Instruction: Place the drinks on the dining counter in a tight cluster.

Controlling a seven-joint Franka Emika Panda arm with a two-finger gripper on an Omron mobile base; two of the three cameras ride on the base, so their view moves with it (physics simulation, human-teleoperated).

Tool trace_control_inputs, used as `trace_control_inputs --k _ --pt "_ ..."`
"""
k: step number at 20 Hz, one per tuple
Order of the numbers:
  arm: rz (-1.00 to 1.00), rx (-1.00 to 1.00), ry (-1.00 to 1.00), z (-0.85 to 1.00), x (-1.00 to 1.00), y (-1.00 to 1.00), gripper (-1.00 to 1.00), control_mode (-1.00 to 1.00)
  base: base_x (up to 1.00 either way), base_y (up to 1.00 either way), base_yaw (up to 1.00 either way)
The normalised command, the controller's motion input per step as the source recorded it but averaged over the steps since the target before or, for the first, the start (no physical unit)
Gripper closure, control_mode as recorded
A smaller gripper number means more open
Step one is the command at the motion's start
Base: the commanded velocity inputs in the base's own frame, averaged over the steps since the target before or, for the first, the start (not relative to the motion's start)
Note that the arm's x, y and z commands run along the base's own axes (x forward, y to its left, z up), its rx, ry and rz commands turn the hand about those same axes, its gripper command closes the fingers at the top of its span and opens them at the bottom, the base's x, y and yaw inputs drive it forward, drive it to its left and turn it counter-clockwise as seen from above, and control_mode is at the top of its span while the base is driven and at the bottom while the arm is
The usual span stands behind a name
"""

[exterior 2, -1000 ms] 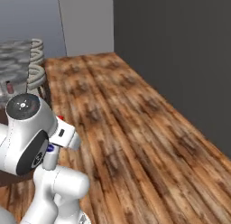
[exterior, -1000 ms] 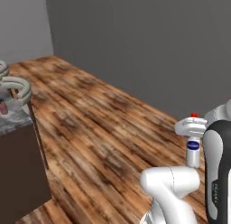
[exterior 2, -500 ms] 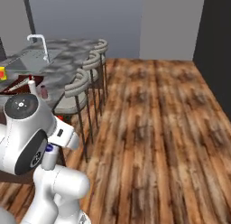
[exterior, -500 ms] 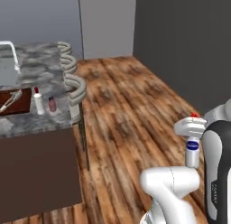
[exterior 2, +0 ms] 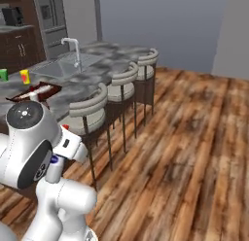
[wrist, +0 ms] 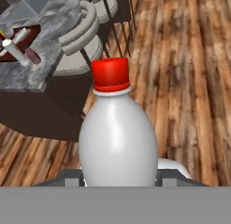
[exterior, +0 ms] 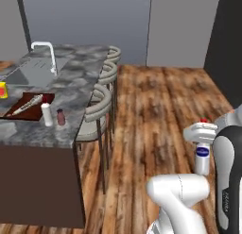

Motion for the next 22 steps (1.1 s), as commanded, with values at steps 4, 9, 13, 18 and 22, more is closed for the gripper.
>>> trace_control_inputs --k 4,9,13,18,22 --pt "0.0 0.0 0.0 0.0 0.0 0.0 1.0 1.0 1.0 -0.27 0.76" --pt "0.0 0.0 0.0 0.0 0.0 0.0 1.0 1.0 1.0 -0.31 0.79" --pt "0.0 0.0 0.0 0.0 0.0 0.0 1.0 1.0 0.88 -0.79 0.68" --pt "0.0 0.0 0.0 0.0 0.0 0.0 1.0 1.0 0.83 -0.79 0.33" --pt "0.0 0.0 0.0 0.0 0.0 0.0 1.0 1.0 0.96 -0.62 0.35"
